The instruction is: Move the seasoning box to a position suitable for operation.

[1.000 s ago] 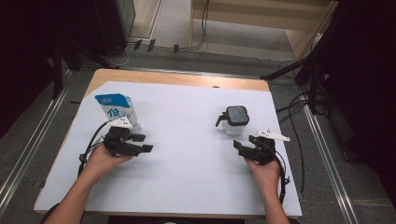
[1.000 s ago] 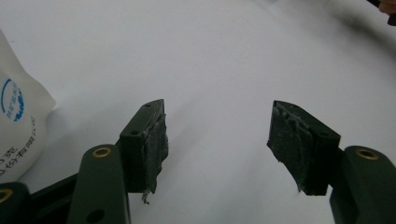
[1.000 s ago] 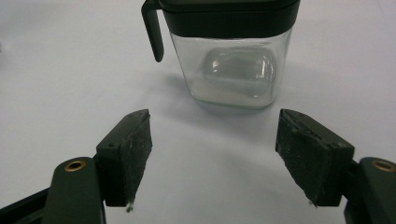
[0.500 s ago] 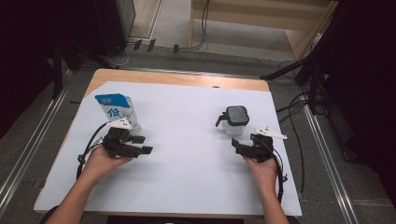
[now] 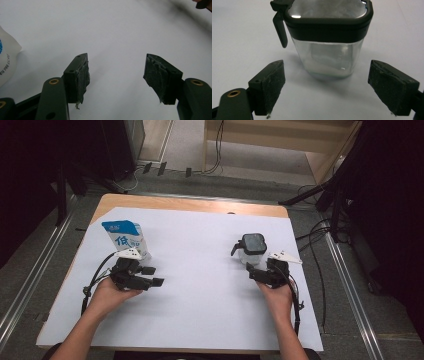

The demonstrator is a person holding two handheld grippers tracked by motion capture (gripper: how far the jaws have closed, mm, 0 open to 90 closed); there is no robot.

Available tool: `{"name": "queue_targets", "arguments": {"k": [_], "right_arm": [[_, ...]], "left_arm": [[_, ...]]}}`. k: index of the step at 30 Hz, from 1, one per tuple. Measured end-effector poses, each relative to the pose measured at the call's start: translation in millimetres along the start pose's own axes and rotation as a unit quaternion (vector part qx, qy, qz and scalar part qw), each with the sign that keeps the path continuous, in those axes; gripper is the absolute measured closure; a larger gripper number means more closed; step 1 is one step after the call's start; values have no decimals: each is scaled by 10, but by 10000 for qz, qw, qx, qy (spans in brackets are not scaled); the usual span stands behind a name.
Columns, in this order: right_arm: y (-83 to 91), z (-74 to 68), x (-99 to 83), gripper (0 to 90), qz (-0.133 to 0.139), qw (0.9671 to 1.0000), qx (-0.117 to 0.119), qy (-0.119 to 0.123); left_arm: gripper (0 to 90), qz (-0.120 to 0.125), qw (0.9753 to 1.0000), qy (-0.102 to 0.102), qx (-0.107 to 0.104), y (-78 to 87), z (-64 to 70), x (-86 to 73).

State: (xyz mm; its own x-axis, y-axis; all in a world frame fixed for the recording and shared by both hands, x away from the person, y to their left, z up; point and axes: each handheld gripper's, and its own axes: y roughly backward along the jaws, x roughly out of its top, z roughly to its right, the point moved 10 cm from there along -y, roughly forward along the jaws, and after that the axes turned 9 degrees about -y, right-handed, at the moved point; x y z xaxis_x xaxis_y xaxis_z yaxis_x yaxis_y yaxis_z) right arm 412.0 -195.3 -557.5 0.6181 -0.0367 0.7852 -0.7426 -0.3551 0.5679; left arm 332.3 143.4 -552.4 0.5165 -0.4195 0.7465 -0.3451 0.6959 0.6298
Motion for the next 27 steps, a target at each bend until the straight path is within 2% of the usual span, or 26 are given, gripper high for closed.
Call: {"name": "queue_targets", "arguments": {"k": [3, 6, 7, 8, 9, 10, 11, 15, 18, 21, 27], "right_arm": [[-46, -30, 20, 78, 29, 9999, 144, -65], [-70, -20, 48, 68, 89, 9998, 142, -140], [-103, 23, 70, 36, 9, 9999, -71, -125], [-103, 23, 70, 36, 9, 9999, -71, -125], [-123, 43, 89, 32, -20, 9997, -213, -83], [-139, 41, 111, 33, 3, 9997, -221, -61], [-154, 21, 123, 37, 49, 9999, -110, -41], [-221, 7, 92, 36, -53, 9999, -71, -59], [-239, 22, 128, 35, -51, 9999, -135, -73], [-307, -3, 186, 40, -39, 9998, -176, 34], [-423, -23, 187, 67, 37, 9997, -87, -214]], "left_arm": [[373, 34, 10000, 40, 28, 31, -5, -8], [373, 12, 9999, 67, 106, 48, -11, -23], [373, 24, 9999, 72, 117, 51, -10, -25], [373, 23, 9999, 64, 102, 58, -8, -29], [373, 20, 9999, 64, 88, 65, -4, -33], [373, 30, 9999, 76, 104, 67, -1, -35], [373, 28, 9999, 74, 119, 73, -4, -39], [374, 66, 9998, 106, 152, 106, -12, -50], [377, 82, 9997, 165, 161, 120, -22, -53], [380, 121, 9996, 188, 168, 116, -22, -38], [383, 68, 9998, 144, 152, 89, -41, -32]]}}
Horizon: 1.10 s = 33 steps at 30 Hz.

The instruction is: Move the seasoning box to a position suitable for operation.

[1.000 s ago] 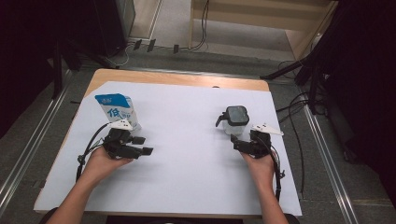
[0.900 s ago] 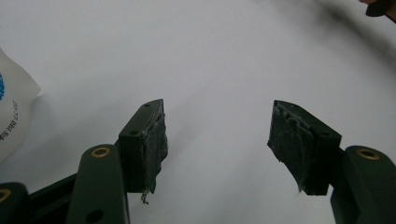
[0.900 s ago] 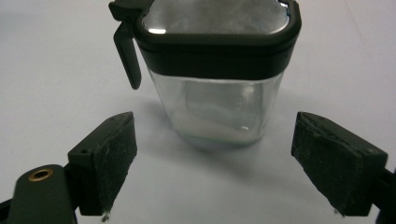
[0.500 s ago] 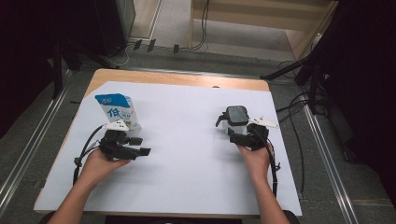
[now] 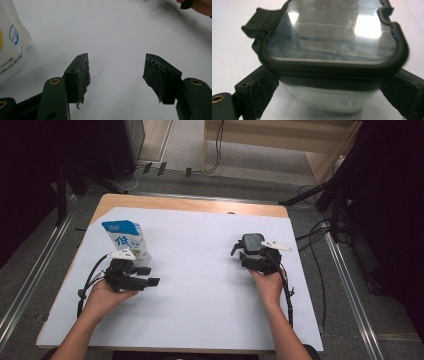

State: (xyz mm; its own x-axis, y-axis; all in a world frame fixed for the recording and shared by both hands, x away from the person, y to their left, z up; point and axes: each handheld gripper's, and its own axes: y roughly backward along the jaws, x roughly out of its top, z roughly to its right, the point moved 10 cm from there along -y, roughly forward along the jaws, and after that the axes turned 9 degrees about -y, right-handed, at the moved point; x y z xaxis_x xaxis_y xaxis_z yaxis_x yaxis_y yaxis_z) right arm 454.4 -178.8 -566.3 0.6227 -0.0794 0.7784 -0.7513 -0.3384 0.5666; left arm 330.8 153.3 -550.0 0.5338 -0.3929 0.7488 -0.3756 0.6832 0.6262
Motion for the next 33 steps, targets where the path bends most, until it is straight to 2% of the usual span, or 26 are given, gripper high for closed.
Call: {"name": "queue_targets", "arguments": {"k": [3, 5, 9, 17, 22, 25, 29, 33], "right_arm": [[-76, -22, 13, 36, -97, 9998, -183, 80], [-110, -28, 26, 39, -35, 9996, -260, 101], [-129, 19, 16, 112, 90, 9993, -344, 104], [-129, 27, 13, 126, 84, 9992, -268, 279], [-102, 38, 28, 150, 114, 9987, -303, 388], [-80, 51, 49, 159, 135, 9989, -281, 358], [-72, 45, 56, 162, 128, 9985, -287, 438], [-24, -15, 90, 163, 177, 9987, -187, 438]], "left_arm": [[386, 61, 10000, 27, -55, -23, 4, 39], [388, 52, 10000, -23, -50, -41, 0, 52], [391, 12, 10000, -60, -50, -59, -19, 60], [402, 30, 9999, -71, -70, -75, -42, 80], [405, 42, 10000, -54, -42, -69, -53, 84], [405, 36, 10000, -63, -33, -66, -60, 80], [405, 8, 10000, -74, -31, -62, -63, 73], [403, -25, 10000, -68, -34, -53, -64, 64]]}}
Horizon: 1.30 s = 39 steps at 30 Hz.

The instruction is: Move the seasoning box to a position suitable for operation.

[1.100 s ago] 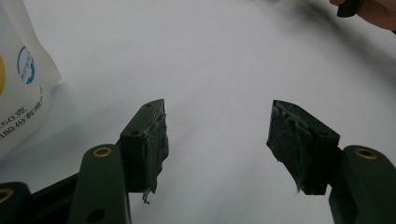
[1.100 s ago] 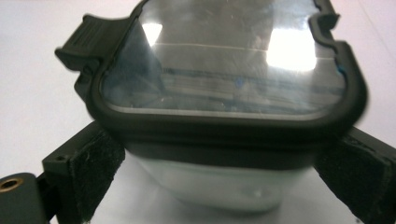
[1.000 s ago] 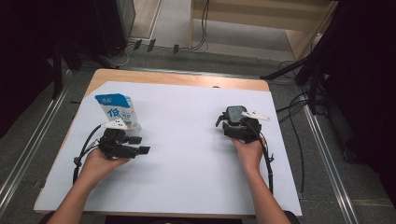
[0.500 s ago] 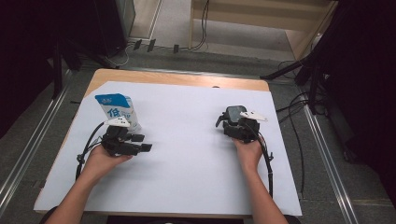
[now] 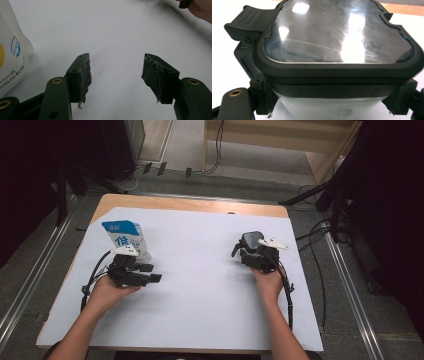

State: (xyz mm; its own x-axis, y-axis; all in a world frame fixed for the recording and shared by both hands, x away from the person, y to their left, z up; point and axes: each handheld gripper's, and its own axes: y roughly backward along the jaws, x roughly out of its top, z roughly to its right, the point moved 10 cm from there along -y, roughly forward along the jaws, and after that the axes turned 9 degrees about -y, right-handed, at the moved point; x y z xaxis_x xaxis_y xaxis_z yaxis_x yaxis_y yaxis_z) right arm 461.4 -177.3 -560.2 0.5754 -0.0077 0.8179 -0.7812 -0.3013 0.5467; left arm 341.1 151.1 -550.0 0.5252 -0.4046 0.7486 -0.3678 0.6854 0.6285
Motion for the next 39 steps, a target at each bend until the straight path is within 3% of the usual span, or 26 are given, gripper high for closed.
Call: {"name": "queue_targets", "arguments": {"k": [11, 17, 18, 28, 39], "right_arm": [[211, -272, 19, 163, -56, 9990, 368, 240], [304, -496, -32, 163, -104, 9972, 659, 341], [330, -586, -51, 163, -112, 9962, 772, 393], [362, -923, -139, 163, -186, 9921, 1132, 511], [257, -1284, -284, 163, -378, 9865, 1468, 621]], "left_arm": [[399, -37, 10000, 7, 17, 14, 7, -8], [399, -37, 10000, -1, 60, 28, -1, -10], [399, -51, 10000, 1, 64, 31, -1, -14], [401, -51, 10000, -15, 52, 26, 21, -12], [405, -45, 10000, -8, 55, 23, 49, -21]]}}
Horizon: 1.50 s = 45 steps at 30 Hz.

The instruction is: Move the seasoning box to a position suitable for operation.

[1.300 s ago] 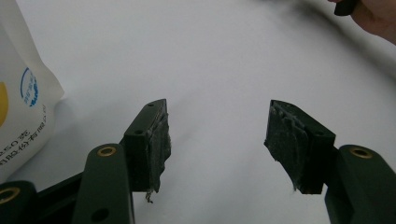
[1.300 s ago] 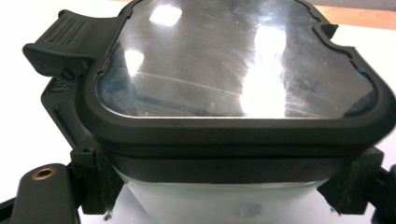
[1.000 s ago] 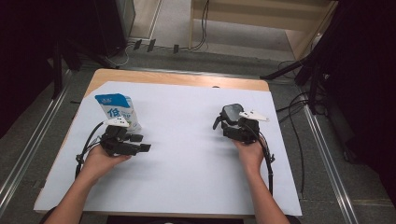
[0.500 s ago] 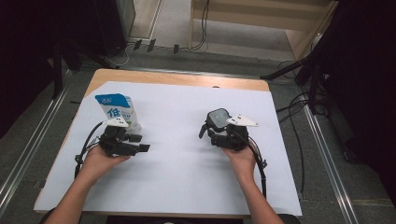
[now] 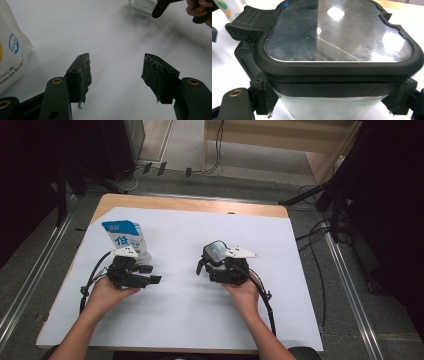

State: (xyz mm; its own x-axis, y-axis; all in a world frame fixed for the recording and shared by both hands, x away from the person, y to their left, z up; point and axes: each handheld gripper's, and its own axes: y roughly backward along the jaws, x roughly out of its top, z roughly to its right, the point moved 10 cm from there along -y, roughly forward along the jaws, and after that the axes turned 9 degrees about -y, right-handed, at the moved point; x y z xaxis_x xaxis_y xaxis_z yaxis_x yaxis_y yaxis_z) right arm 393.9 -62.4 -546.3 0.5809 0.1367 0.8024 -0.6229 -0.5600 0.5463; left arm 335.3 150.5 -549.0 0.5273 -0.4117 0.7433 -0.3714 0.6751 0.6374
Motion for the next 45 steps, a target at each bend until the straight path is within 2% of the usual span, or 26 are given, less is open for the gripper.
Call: {"name": "queue_targets", "arguments": {"k": [3, 5, 14, 17, 18, 27, 36, 41, 45], "right_arm": [[-63, -99, -24, 163, -39, 9999, 134, 19], [-106, -163, -48, 163, -95, 9997, 173, 119], [-264, -375, -153, 163, -228, 9989, 370, 157], [-296, -392, -183, 163, -271, 9988, 390, 143], [-306, -395, -180, 163, -202, 9989, 385, 172], [-298, -398, -241, 157, -155, 9990, 349, 251], [-309, -409, -296, 130, -356, 9980, 398, 343], [-279, -408, -296, 129, -413, 9981, 383, 261], [-191, -423, -251, 106, -375, 9979, 501, 168]], "left_arm": [[407, -16, 10000, -3, -5, 0, 7, -15], [406, -23, 10000, 13, 0, 4, 10, -23], [410, -3, 10000, 49, 14, 11, 23, -44], [410, -16, 10000, 36, 24, 8, 22, -48], [410, -22, 10000, 32, 26, 6, 22, -51], [410, -29, 10000, 4, 14, -20, 21, -45], [411, -23, 10000, -19, -39, -54, 11, -13], [411, -22, 9999, -104, -83, -74, 18, 18], [407, -8, 9999, -104, -102, -77, 24, 37]]}}
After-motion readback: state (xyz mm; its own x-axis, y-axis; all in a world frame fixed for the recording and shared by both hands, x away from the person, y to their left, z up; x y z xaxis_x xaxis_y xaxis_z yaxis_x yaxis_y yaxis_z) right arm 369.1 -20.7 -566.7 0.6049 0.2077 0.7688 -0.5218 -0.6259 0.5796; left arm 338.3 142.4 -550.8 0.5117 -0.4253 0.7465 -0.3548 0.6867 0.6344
